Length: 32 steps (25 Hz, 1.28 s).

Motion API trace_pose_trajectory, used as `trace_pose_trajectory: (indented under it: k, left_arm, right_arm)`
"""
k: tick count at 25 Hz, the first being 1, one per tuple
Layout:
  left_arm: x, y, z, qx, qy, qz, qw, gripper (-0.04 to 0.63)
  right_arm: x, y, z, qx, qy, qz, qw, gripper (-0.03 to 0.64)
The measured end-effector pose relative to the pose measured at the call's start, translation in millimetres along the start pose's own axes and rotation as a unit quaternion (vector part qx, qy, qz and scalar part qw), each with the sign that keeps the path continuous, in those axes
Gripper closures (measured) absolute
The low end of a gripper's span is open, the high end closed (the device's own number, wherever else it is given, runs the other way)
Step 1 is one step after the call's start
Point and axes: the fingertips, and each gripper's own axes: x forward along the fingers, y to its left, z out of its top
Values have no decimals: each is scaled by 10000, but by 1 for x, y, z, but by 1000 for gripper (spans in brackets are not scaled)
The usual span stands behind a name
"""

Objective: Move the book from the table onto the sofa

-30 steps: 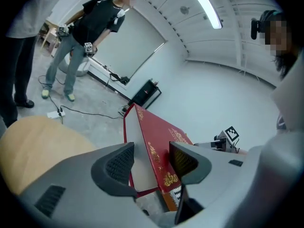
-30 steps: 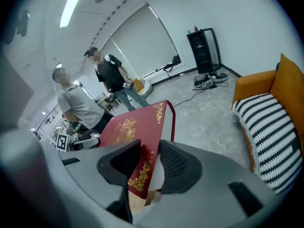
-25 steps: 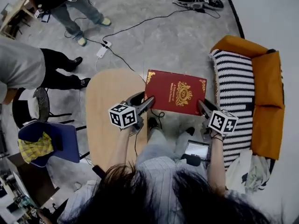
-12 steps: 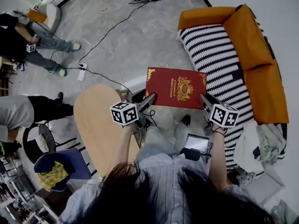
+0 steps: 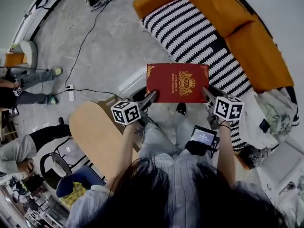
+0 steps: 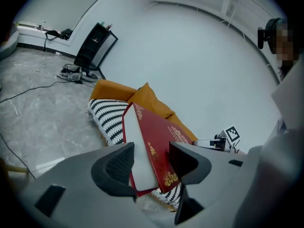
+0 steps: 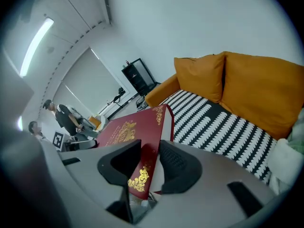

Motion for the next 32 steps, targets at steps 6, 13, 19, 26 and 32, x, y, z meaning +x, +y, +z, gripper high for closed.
trace_pose_trajectory:
  k: [6,13,19,26,32]
  left_arm:
    - [77,-29,-15,248,681,-267,9970,367]
    - [152,-51,-17,1016,1311,-558,9846,367]
    - [214,-56,-35,1441,2031,-743,9656,367]
    - [270,-53,-64,1593,2531,-916,9498,374]
    - [311,-51,-88,1895,2995,-1060,9291,376]
  right_arm:
    - [-22,-75,-3,434,-165,-283,9985,482]
    - [-33,-142,-16,854,-491,-418,9943,485]
    - [-33,-194,-28,1008,-877,-746,9882,486]
    - [-29,-244,-44,1147,-1183,-943,9818,487]
    - [-24,-281,-69,1475,-1466,-1179,9710,488]
